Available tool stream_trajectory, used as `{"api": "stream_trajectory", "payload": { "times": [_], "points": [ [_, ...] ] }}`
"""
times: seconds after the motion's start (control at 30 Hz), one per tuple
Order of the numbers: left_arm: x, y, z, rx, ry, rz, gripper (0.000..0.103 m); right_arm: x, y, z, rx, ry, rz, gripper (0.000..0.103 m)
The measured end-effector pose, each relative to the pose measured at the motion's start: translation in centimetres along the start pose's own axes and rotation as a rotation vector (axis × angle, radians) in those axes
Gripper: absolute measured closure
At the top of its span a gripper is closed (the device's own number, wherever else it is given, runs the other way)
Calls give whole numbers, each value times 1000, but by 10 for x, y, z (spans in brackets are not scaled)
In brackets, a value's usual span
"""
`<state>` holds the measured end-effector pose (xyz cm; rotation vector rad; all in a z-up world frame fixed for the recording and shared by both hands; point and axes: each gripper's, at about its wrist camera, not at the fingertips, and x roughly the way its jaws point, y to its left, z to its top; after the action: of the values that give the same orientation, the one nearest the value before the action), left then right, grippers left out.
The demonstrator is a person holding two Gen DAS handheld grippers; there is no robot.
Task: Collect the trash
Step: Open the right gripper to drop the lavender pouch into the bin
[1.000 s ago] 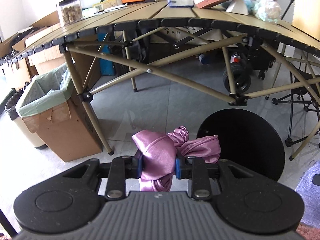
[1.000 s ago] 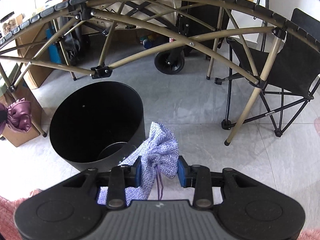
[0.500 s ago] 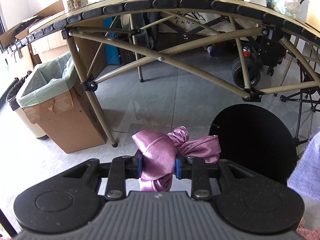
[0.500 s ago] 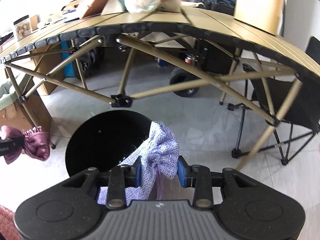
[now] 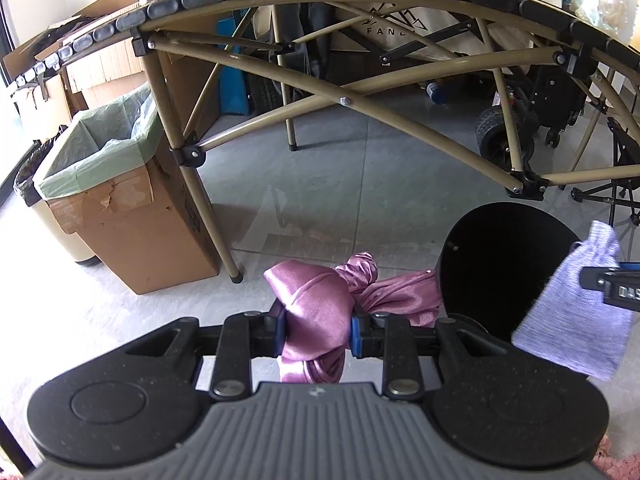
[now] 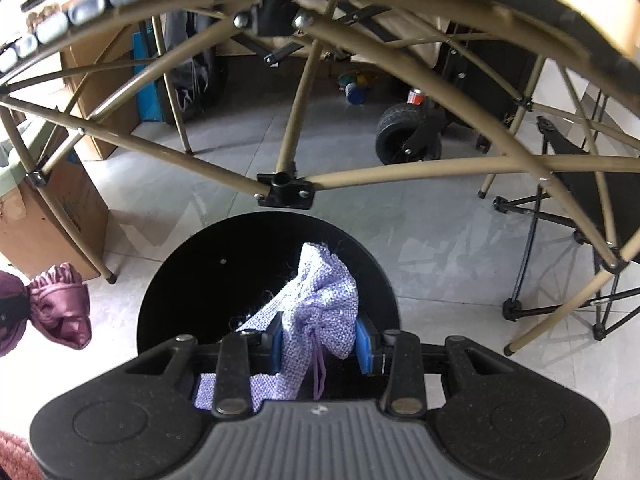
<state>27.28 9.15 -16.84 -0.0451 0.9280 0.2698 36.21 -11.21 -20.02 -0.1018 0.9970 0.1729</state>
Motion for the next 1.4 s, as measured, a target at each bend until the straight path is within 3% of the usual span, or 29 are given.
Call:
{"api": "stream_trajectory", "payload": {
  "times": [0.27, 0.4, 0.47, 0.53, 0.57, 1.07, 1.4],
  "points": [
    [5, 4, -1, -12, 21, 7, 74, 29, 13, 5, 7, 44, 4, 69],
    [5, 4, -1, -14, 24, 9, 74, 37, 13, 8, 23, 64, 10, 63],
    [6, 4, -1, -15, 24, 9, 74, 39, 10, 10, 44, 77, 16, 49],
    [6, 4, -1, -14, 25, 8, 74, 40, 7, 10, 64, 88, 27, 7],
    [6, 5, -2, -14, 25, 8, 74, 40, 5, 10, 73, 92, 32, 1],
    [3, 3, -4, -5, 14, 14, 74, 30, 1, 9, 79, 118, 57, 0],
    [-10, -7, -2, 19, -22, -6, 74, 7, -9, 12, 83, 73, 79, 0]
  ]
}}
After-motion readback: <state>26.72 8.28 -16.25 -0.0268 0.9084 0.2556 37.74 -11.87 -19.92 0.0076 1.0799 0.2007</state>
